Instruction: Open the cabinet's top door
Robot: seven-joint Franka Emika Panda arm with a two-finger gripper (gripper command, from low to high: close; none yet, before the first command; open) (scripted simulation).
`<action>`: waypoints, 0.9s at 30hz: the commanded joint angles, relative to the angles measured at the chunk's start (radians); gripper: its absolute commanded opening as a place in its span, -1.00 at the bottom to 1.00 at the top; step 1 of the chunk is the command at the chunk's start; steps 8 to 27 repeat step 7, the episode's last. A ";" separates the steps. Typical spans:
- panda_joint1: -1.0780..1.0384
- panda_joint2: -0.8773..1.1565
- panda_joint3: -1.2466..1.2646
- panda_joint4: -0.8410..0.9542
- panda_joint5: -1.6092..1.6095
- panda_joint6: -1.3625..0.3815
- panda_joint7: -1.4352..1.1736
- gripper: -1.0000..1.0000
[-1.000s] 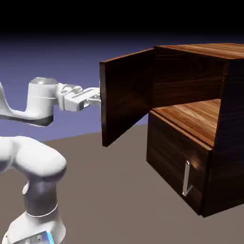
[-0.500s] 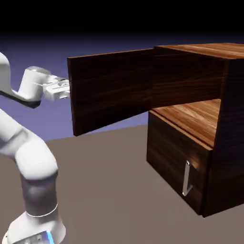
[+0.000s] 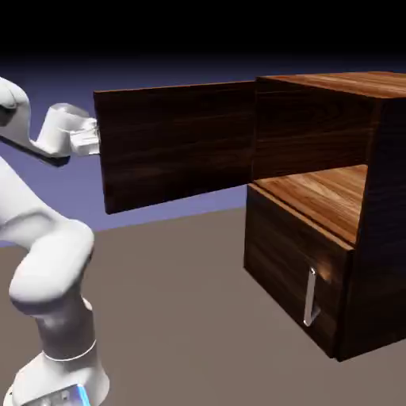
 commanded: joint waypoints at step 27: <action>-0.232 -0.131 0.130 0.211 0.068 -0.092 -0.084 -1.00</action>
